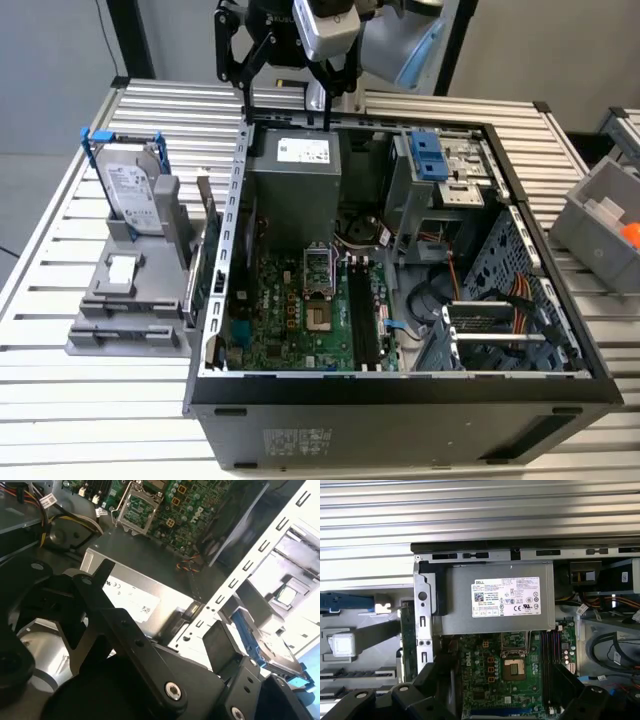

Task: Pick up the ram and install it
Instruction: 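Reach for the ram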

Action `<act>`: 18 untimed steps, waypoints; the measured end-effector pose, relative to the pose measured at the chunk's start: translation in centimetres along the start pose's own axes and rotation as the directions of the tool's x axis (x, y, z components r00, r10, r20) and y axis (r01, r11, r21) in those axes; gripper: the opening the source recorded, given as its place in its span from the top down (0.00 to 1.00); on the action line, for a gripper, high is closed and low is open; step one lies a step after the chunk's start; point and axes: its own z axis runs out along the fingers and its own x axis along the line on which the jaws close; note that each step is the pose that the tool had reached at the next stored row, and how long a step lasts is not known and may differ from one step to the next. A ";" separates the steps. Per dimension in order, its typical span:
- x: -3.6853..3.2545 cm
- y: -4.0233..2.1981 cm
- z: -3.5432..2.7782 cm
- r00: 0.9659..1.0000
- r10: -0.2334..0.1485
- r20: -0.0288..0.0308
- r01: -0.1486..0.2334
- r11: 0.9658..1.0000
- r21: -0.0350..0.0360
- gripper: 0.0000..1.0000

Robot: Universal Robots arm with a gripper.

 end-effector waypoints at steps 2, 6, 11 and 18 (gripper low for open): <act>0.00 0.00 -0.04 1.000 0.000 0.000 0.000 1.000 0.000 0.00; 0.00 0.01 -0.13 1.000 0.000 0.000 0.000 1.000 0.000 0.00; 0.02 0.02 -0.19 1.000 0.000 0.000 0.000 1.000 0.000 0.00; 0.10 0.01 -0.19 1.000 0.000 0.000 0.000 1.000 0.000 0.00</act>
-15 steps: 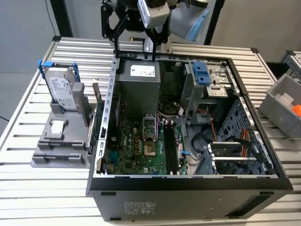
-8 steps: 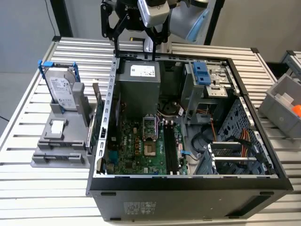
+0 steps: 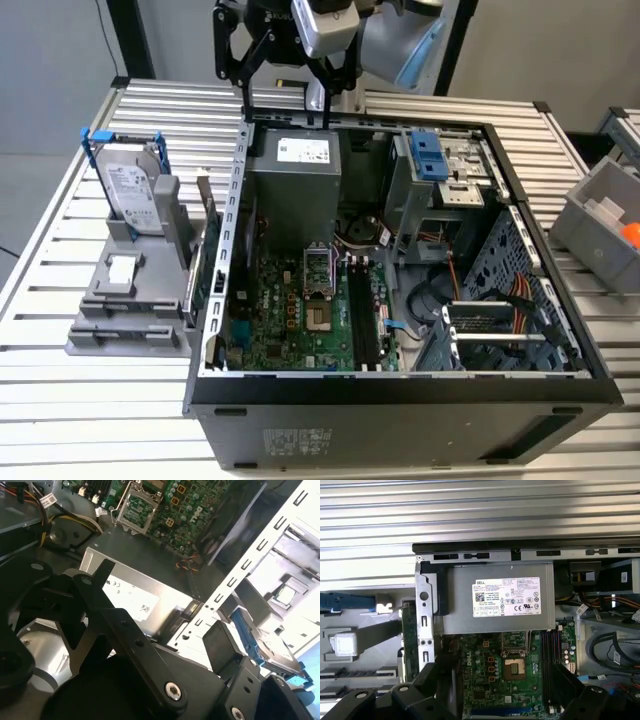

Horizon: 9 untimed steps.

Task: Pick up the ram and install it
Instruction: 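Reach for the ram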

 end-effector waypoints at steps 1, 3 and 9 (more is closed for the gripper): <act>0.03 0.00 0.00 1.000 0.000 0.000 0.000 1.000 0.000 0.00; 0.18 -0.02 -0.01 1.000 0.000 0.000 0.000 1.000 0.000 0.00; 1.21 -0.09 -0.02 1.000 0.000 0.000 0.000 1.000 0.000 1.00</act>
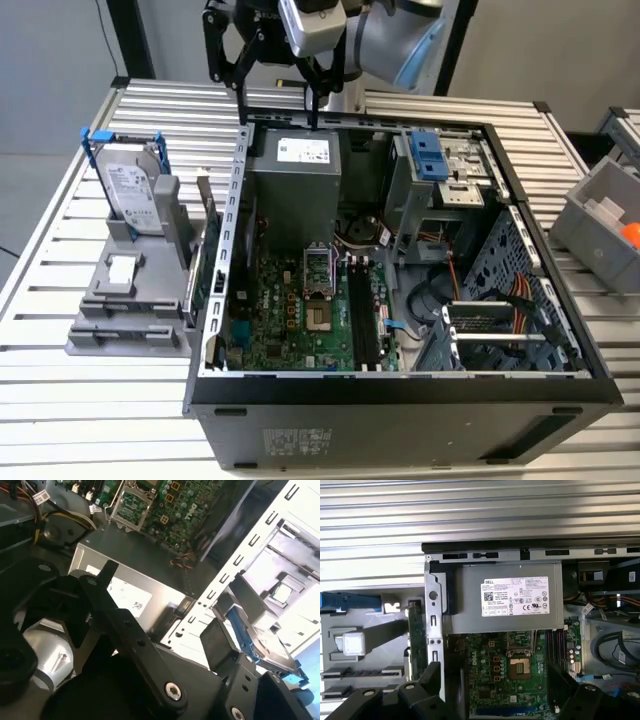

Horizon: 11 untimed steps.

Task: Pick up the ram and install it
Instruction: 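Reach for the ram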

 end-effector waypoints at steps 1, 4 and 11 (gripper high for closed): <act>0.17 -0.01 -0.01 1.000 0.000 0.000 0.000 1.000 0.000 1.00; 0.70 -0.05 -0.02 1.000 0.000 0.000 0.000 1.000 0.000 1.00; 1.87 -0.13 -0.04 1.000 0.000 0.000 0.000 1.000 0.000 1.00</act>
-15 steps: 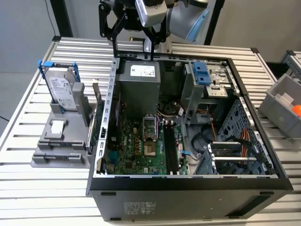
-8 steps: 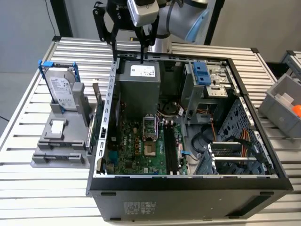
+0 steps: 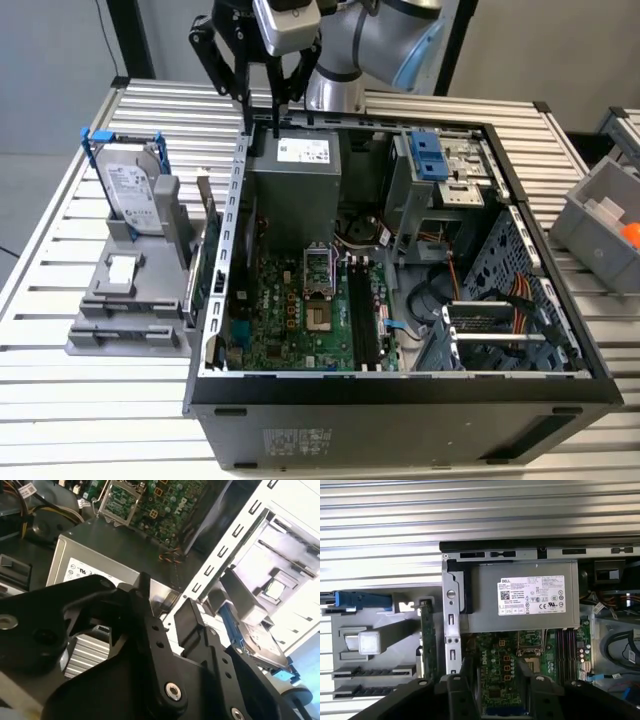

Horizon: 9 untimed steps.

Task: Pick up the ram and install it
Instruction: 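Reach for the ram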

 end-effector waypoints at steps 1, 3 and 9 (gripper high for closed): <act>0.11 -0.01 0.00 1.000 0.000 0.000 0.000 1.000 0.000 1.00; 0.37 -0.03 -0.01 1.000 0.000 0.000 0.000 1.000 0.000 1.00; 1.18 -0.08 -0.03 1.000 0.000 0.000 0.000 1.000 0.000 1.00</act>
